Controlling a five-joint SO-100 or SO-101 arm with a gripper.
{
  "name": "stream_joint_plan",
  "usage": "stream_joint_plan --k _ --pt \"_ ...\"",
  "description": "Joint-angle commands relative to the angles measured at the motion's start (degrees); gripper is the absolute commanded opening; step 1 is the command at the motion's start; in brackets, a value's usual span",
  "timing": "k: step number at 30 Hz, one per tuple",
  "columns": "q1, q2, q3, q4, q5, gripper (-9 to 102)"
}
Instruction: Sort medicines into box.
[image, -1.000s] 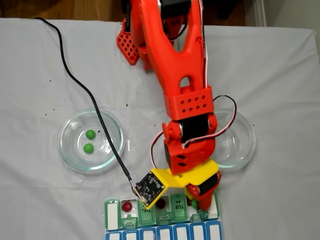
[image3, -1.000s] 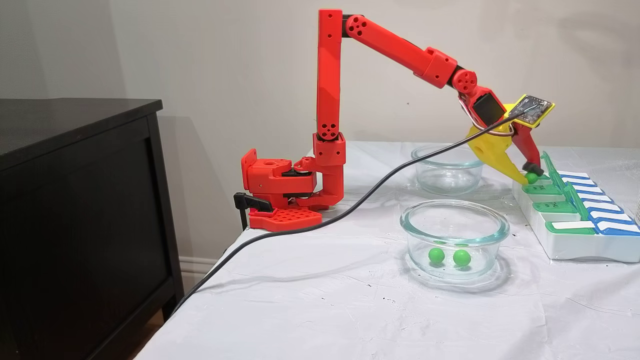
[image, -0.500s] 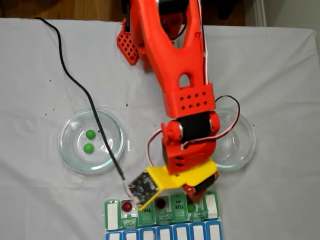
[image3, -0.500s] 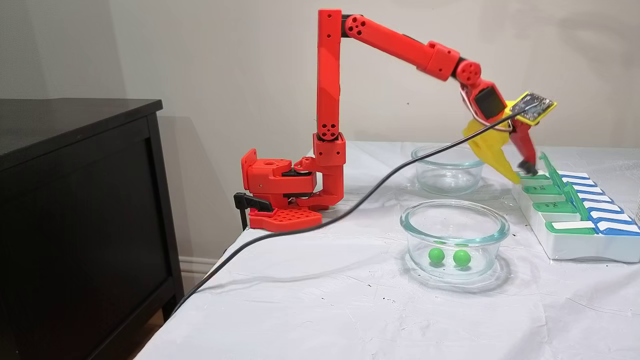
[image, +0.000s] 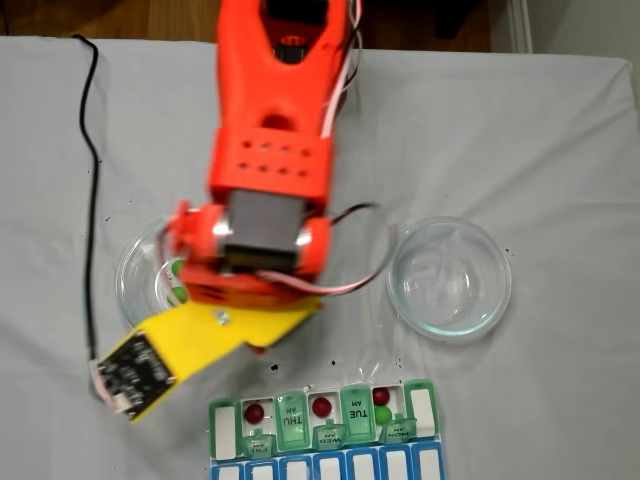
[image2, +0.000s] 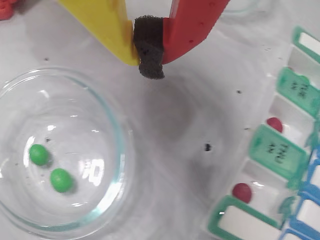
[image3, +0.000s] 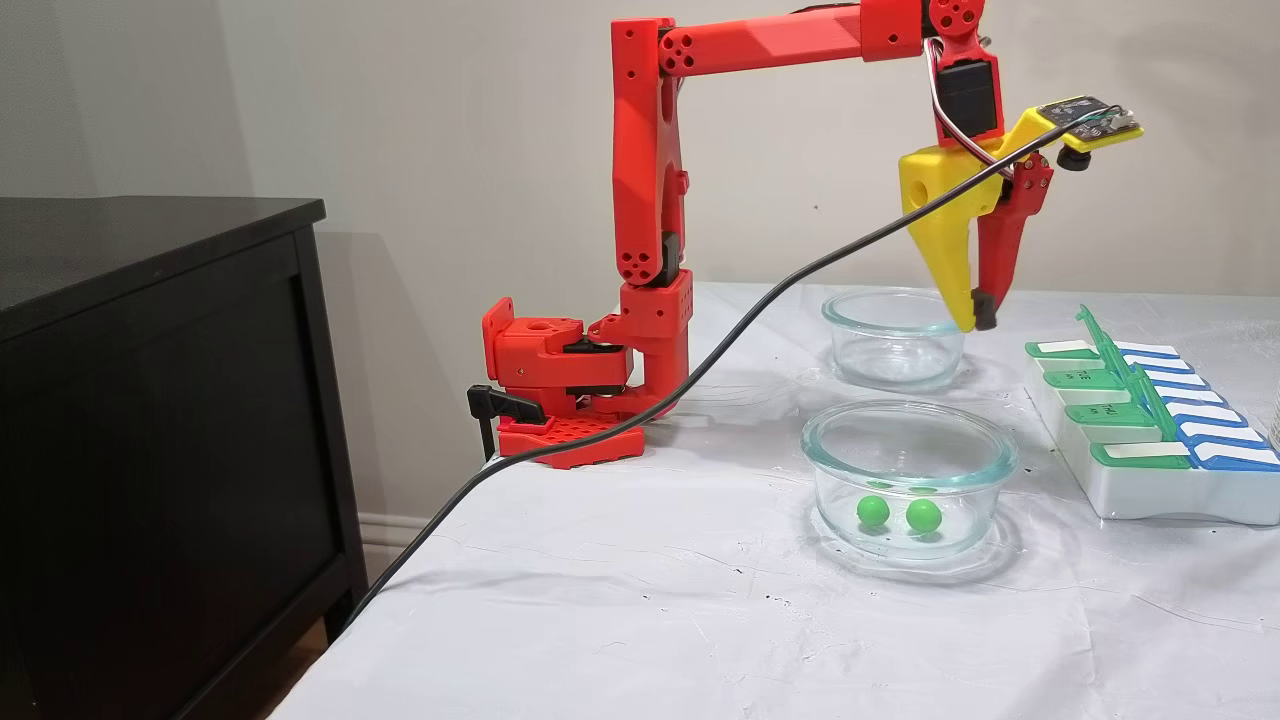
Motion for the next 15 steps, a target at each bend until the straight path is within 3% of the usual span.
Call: stream_joint_plan --k 1,8,10,15 --pt "4.5 -0.5 -4.9 2.2 -10.4 0" --pt "12.7 -1.5 -3.2 1.3 -22.0 0" --pt "13.6 -1.6 -0.7 -0.4 -23.3 12" --pt "15.6 0.4 6.5 -4.0 -28.8 16"
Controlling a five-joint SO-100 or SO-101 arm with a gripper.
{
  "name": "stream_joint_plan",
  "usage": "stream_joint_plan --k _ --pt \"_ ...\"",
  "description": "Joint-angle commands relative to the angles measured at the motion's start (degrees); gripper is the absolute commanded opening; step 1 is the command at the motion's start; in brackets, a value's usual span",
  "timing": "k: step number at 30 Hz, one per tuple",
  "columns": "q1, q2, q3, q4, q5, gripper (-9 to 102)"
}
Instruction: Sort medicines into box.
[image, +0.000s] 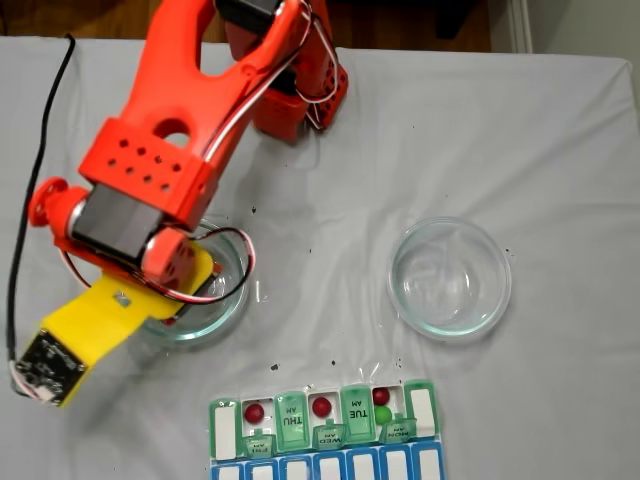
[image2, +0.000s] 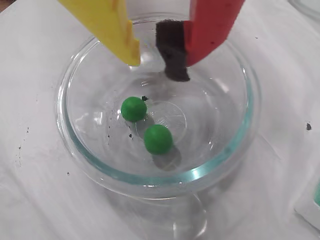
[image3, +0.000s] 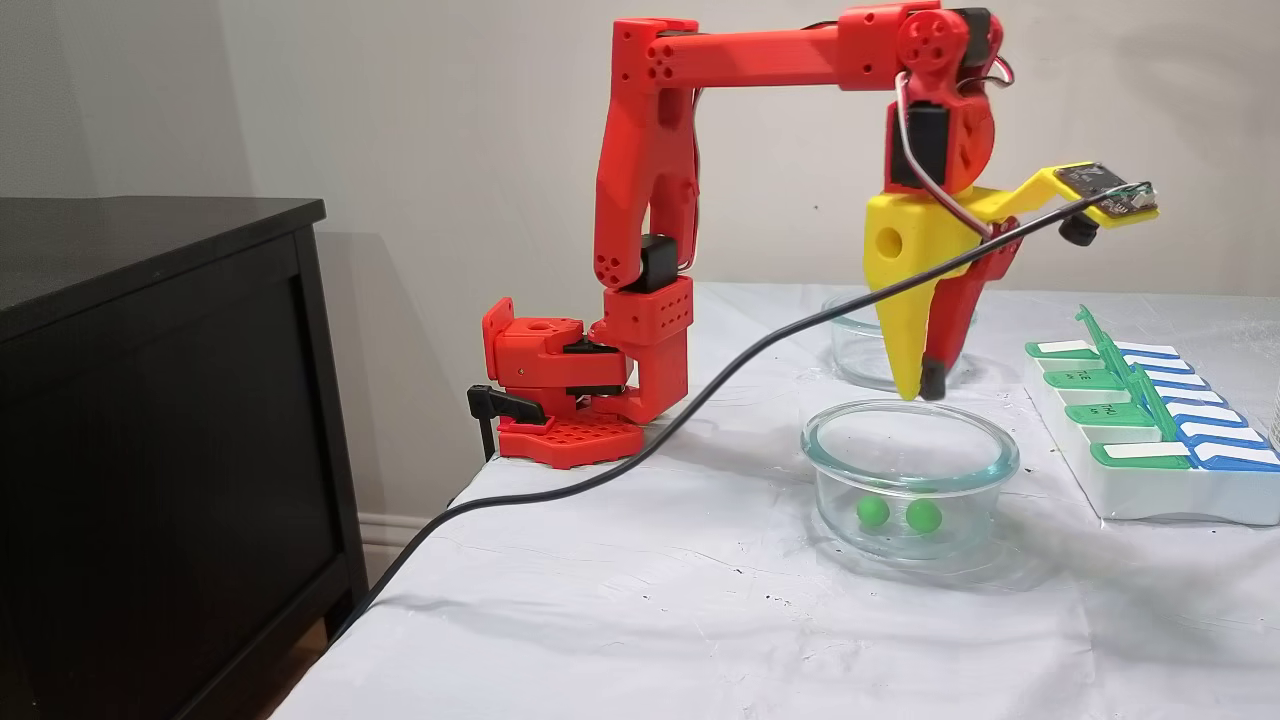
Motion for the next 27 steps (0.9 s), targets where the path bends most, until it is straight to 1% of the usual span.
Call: stream_joint_plan --k 1,4,7,11,22,27 --pt "1.9 3.9 2.2 -2.0 -5.2 16" --pt "4.4 5.4 4.0 -3.9 -10.0 17" --pt "5.7 5.8 6.6 -5.9 -12.3 19" --pt "6.7 10.1 14.9 -12.2 -14.4 22" --pt "6.9 7.2 16.2 -16.1 -15.8 23" --pt "7.9 6.0 14.8 -15.4 -19.2 23"
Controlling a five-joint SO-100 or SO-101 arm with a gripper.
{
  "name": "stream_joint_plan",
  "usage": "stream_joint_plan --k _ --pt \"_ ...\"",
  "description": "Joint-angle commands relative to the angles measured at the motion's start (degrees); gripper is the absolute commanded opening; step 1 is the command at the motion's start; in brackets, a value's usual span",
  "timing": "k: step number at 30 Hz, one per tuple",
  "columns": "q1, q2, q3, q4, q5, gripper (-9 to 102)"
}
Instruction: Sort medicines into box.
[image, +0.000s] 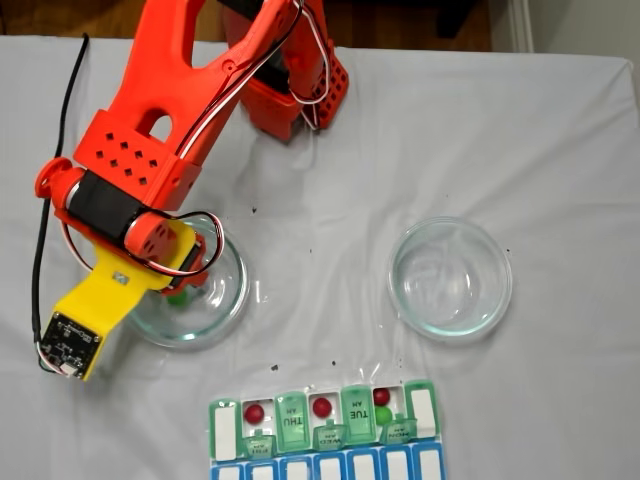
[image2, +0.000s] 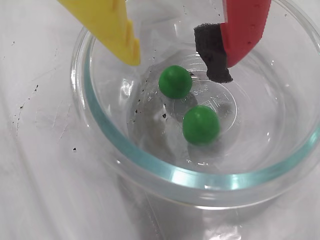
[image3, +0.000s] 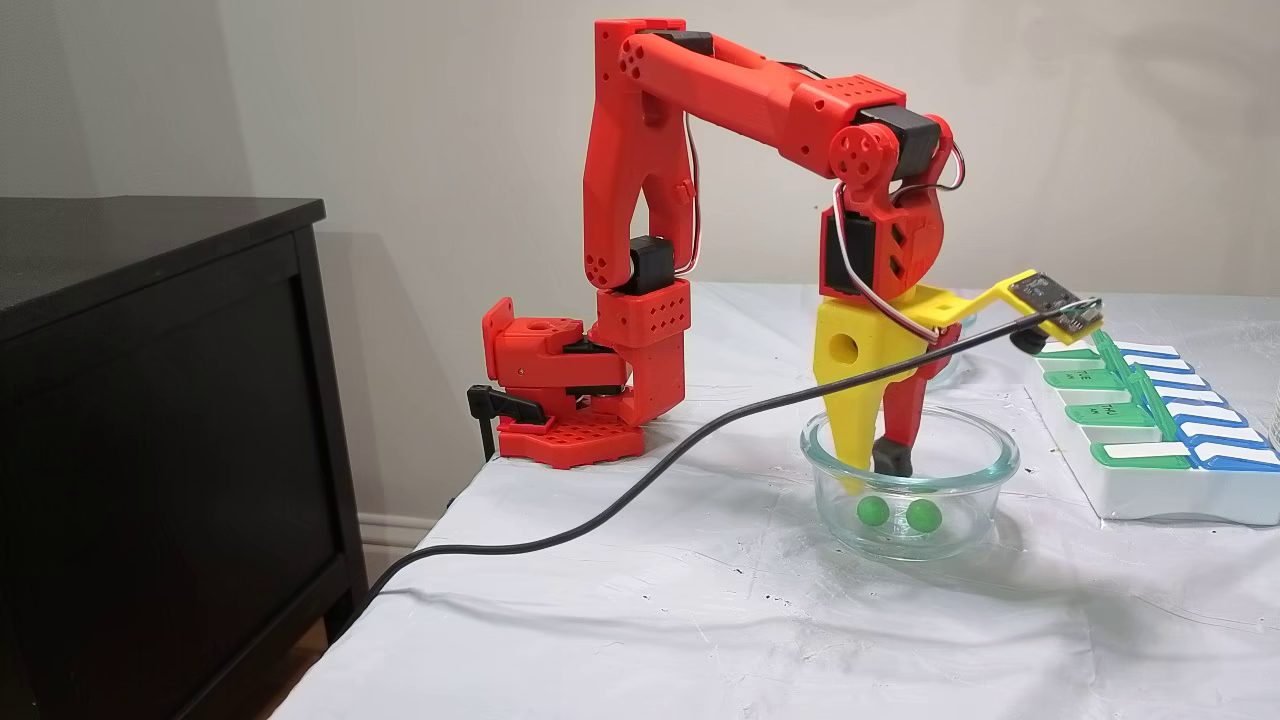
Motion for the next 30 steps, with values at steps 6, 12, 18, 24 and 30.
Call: stream_joint_plan --k 6,12,18,24,30 --pt "1.7 0.5 -2.5 0.0 -3.8 23" --pt "2.3 -1.0 -4.3 0.8 -5.0 23" --pt "2.2 -0.9 -3.0 0.7 -5.7 23" --pt "2.2 0.1 -0.8 -1.1 -6.7 23" --pt "2.2 -1.0 -0.3 -2.2 -7.1 23"
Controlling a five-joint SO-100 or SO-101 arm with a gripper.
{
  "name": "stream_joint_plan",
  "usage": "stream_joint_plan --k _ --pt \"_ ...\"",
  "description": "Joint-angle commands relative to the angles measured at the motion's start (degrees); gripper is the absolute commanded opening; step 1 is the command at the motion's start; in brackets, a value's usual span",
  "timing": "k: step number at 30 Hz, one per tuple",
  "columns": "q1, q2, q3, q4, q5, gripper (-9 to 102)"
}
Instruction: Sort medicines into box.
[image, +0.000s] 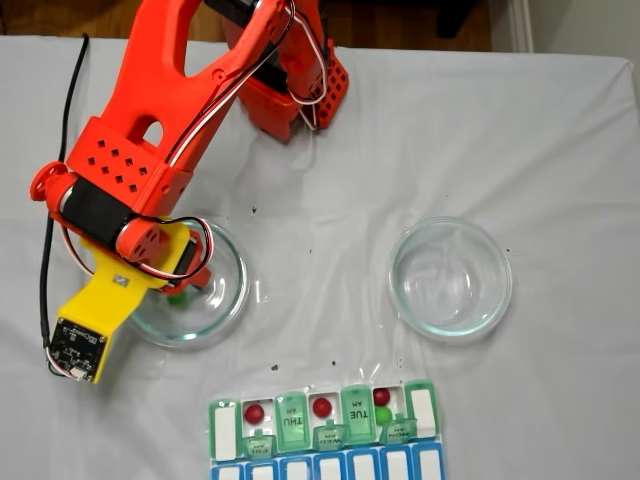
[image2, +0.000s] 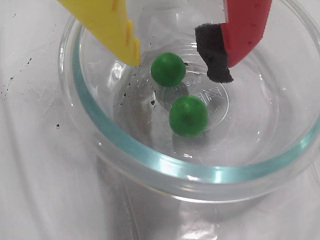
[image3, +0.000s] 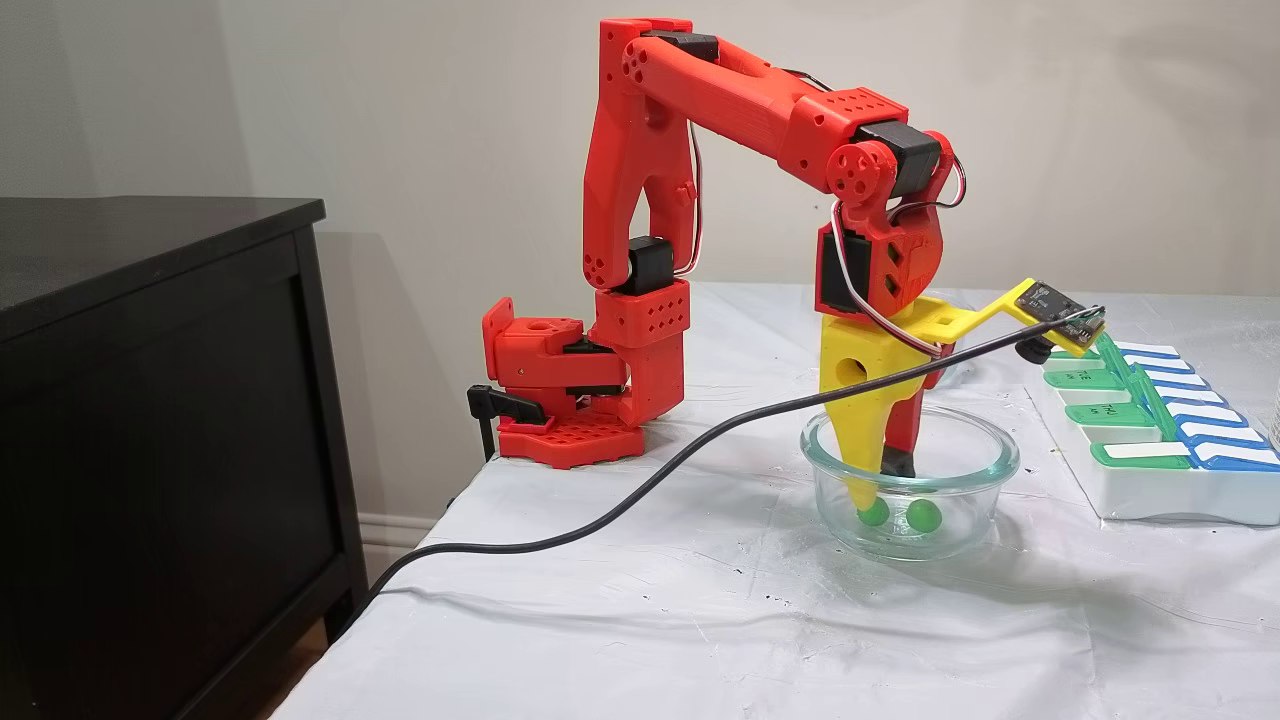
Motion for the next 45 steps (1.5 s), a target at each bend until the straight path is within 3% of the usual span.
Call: stream_joint_plan --k 1,11,18,45 --pt "0.9 1.1 -0.3 -0.7 -0.5 23" --pt "1.0 0.5 -1.1 2.8 -2.0 23" --pt "1.1 0.3 -1.8 4.0 3.3 23" --pt "1.2 -1.8 2.5 -2.4 5.2 21"
